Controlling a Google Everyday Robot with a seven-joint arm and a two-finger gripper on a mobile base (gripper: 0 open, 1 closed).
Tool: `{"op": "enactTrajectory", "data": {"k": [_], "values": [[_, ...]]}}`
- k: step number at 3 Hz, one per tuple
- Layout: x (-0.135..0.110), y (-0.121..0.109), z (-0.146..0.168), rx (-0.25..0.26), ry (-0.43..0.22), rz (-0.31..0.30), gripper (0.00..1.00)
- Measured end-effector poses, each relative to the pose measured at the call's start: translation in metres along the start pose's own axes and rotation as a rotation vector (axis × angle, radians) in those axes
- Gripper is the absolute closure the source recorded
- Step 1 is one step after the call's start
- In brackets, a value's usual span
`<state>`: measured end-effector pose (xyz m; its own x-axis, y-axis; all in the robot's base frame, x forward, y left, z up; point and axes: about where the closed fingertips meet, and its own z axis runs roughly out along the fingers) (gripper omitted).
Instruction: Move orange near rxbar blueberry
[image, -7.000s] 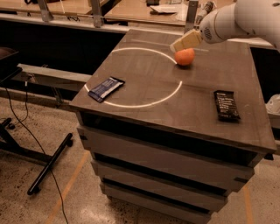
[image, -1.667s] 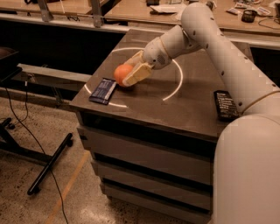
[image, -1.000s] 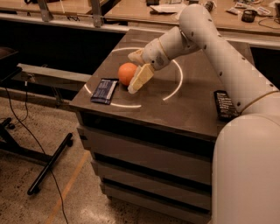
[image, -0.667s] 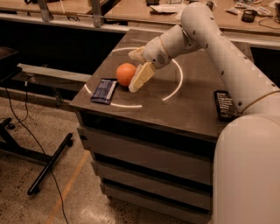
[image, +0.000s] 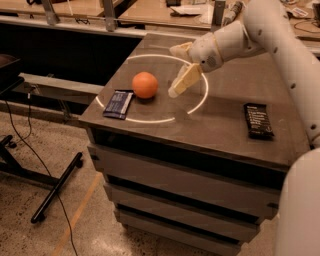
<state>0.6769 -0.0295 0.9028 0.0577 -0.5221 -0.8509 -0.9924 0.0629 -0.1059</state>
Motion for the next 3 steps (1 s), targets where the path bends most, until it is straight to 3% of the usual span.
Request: {"op": "enactTrajectory", "data": {"k": [1, 2, 3], "values": [[-0.012, 0.015, -0.072, 0.214, 0.044, -0.040, 0.00], [-0.004, 0.021, -0.091, 0.290, 0.066, -0.025, 0.00], [-0.006, 0.018, -0.080, 0.257, 0.056, -0.029, 0.00]]}}
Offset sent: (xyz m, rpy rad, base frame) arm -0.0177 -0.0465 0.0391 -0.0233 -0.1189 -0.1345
